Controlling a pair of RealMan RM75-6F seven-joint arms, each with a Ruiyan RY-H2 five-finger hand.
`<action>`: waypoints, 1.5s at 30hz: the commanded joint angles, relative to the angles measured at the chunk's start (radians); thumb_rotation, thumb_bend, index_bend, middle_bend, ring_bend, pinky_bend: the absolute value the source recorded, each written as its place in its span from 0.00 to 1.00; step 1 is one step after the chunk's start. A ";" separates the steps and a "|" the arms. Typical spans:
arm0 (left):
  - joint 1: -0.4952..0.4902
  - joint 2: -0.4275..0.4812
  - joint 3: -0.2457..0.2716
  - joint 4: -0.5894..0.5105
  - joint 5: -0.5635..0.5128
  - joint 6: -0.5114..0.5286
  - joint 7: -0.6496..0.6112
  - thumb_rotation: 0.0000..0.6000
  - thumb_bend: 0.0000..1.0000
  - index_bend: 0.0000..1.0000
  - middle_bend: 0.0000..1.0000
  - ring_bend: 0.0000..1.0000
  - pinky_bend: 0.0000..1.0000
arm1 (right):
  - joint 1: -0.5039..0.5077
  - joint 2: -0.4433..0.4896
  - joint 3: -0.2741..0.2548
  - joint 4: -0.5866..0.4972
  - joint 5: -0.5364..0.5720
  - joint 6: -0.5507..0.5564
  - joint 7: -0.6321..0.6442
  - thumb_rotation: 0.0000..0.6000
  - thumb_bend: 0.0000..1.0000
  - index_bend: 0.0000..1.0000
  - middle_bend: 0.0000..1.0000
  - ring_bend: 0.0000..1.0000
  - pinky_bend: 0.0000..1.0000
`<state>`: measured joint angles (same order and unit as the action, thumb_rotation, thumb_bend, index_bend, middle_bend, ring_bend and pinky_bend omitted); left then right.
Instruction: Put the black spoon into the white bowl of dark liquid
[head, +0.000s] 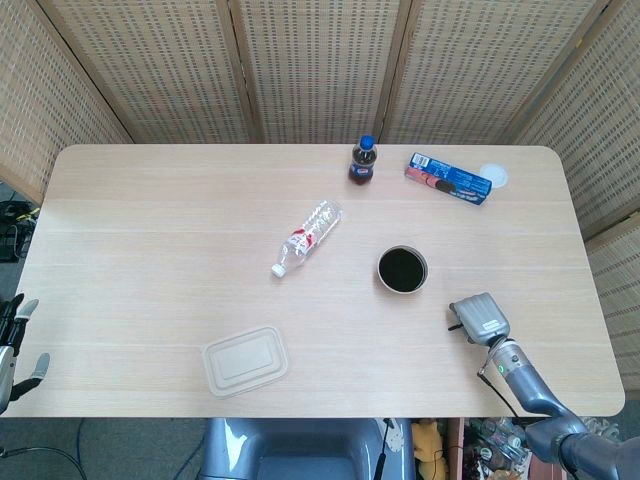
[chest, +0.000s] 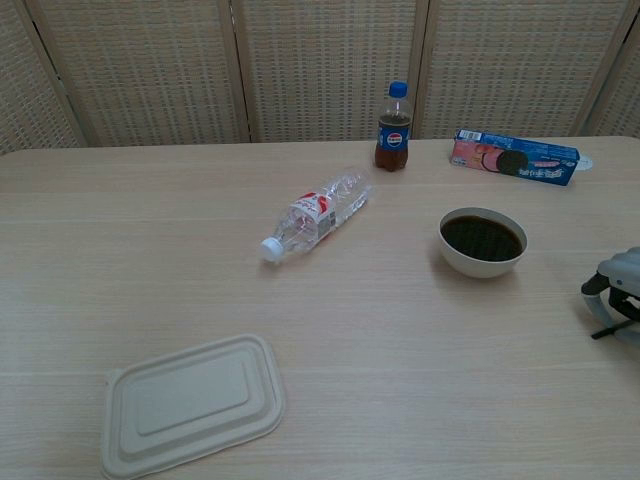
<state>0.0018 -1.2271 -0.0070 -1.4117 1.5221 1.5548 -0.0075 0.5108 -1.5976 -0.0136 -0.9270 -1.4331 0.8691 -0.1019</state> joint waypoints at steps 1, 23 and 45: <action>0.000 0.000 0.000 0.001 0.000 -0.001 -0.001 1.00 0.41 0.00 0.00 0.00 0.00 | 0.001 0.000 0.001 -0.002 0.002 -0.002 -0.001 1.00 0.48 0.56 0.90 0.92 0.99; 0.001 -0.002 -0.001 0.005 0.001 -0.001 -0.005 1.00 0.41 0.00 0.00 0.00 0.00 | 0.000 -0.013 0.014 0.009 0.035 -0.027 -0.015 1.00 0.44 0.56 0.90 0.92 0.99; -0.003 -0.006 -0.002 0.006 0.004 -0.002 -0.003 1.00 0.41 0.00 0.00 0.00 0.00 | -0.016 0.004 0.027 -0.020 0.035 0.003 0.056 1.00 0.64 0.62 0.92 0.94 1.00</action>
<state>-0.0009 -1.2330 -0.0096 -1.4058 1.5264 1.5526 -0.0102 0.4962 -1.5966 0.0120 -0.9429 -1.3996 0.8714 -0.0491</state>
